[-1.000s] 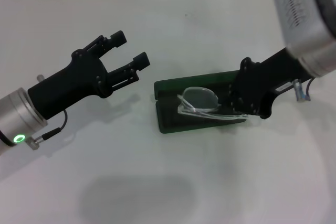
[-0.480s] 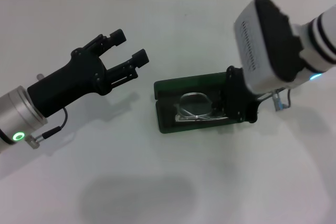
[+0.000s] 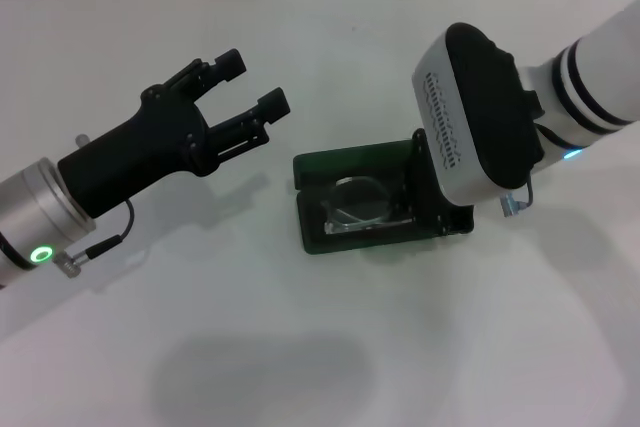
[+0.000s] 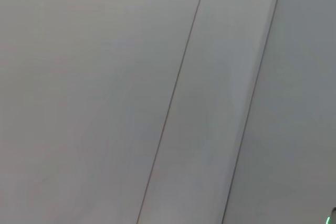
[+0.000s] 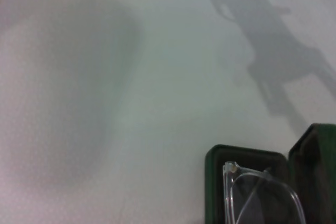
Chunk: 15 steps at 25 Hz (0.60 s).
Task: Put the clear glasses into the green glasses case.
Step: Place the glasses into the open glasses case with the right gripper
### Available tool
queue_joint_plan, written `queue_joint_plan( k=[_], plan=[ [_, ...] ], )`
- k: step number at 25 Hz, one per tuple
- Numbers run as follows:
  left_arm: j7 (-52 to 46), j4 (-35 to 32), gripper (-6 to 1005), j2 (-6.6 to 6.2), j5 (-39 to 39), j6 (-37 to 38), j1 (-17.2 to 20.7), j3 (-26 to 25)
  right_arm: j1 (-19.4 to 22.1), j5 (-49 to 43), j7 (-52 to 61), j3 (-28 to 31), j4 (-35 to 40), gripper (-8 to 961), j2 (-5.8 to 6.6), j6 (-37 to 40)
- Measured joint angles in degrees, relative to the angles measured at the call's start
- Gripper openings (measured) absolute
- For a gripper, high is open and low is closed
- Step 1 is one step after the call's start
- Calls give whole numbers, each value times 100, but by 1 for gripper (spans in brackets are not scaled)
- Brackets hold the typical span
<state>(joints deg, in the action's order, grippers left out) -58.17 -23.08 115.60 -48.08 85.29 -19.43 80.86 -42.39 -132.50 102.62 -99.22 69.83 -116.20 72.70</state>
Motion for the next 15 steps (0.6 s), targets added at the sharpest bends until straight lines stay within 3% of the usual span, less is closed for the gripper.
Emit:
queue_joint_plan(
  k=[15],
  plan=[
    [7,-20,889,-11,2,1,-5,0,57,-12,1,-453,-88,50,1,-659]
  ],
)
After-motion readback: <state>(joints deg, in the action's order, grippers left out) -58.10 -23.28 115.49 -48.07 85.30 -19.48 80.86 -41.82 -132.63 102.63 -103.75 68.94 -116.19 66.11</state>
